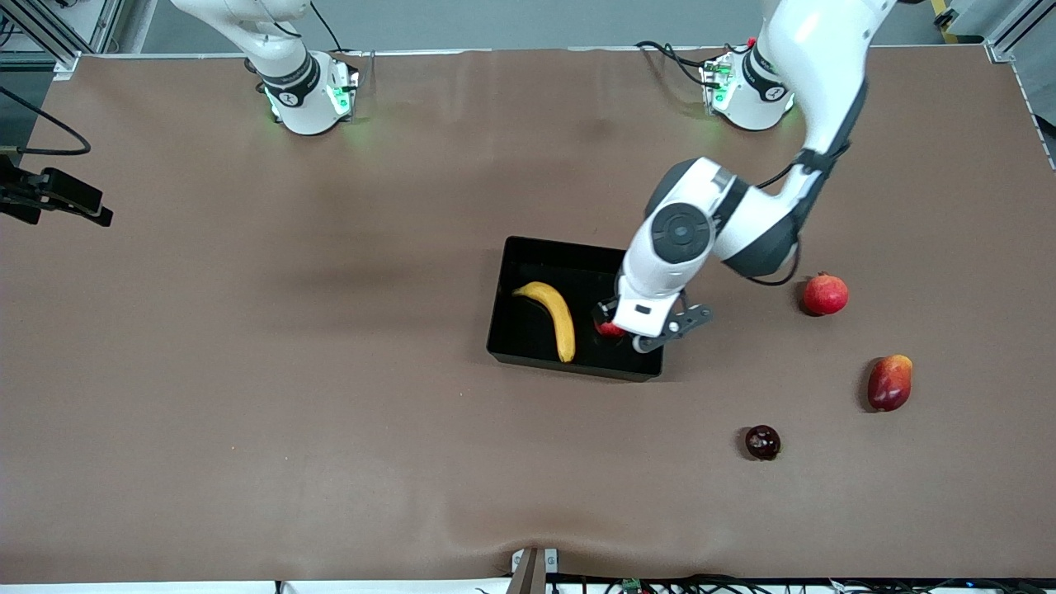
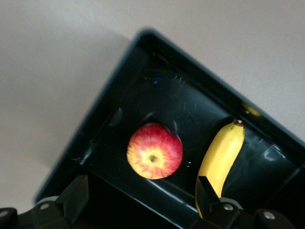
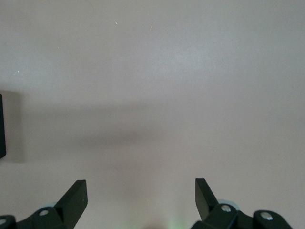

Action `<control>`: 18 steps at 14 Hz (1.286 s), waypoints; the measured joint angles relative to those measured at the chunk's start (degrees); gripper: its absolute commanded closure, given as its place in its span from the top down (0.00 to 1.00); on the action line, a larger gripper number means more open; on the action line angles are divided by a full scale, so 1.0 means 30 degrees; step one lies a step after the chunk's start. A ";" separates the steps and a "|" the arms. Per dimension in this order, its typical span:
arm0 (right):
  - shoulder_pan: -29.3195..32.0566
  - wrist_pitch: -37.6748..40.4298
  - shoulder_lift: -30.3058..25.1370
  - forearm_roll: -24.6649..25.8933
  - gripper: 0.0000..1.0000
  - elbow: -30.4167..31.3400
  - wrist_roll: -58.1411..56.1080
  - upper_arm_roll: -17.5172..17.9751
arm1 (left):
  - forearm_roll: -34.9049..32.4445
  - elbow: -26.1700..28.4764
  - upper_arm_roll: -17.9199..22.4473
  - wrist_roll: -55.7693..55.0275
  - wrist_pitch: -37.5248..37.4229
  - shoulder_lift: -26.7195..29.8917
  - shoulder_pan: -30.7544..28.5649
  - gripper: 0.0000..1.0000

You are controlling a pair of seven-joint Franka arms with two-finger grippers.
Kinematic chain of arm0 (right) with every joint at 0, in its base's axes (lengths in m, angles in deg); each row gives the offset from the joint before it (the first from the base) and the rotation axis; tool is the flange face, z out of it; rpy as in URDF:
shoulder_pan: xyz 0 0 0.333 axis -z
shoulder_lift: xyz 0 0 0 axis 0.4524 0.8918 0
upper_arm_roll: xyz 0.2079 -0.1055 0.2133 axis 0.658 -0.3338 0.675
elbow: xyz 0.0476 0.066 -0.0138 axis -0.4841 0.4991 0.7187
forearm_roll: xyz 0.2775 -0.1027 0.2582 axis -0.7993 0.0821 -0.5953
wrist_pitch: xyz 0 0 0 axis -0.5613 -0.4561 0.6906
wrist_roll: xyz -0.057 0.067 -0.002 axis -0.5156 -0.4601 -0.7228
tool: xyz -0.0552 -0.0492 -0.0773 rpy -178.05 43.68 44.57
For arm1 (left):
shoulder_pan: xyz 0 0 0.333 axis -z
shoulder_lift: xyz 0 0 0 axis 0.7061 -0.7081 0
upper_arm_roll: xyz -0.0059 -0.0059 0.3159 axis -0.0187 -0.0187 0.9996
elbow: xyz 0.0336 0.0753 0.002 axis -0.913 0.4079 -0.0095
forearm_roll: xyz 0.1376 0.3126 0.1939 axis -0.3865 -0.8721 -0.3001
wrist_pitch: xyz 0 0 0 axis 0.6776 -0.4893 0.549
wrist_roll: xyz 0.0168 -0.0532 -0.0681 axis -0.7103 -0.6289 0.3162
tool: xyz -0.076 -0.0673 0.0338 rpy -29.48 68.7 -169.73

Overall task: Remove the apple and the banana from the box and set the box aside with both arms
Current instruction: 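Move the left gripper into the black tray above the red apple, then lower the left gripper and close it around the red apple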

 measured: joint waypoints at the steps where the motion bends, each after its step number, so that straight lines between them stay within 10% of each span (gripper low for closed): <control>1: 0.0000 0.0000 0.0010 0.0000 1.00 0.0000 0.0000 0.0010 | -0.0255 0.0002 -0.0001 -0.0238 0.0047 -0.0286 0.0130 1.00; 18: -0.0455 -0.0268 0.0721 -0.0048 1.00 0.0007 0.0001 0.0346 | -0.1924 0.0052 0.0020 -0.1386 0.2242 -0.2515 0.0454 1.00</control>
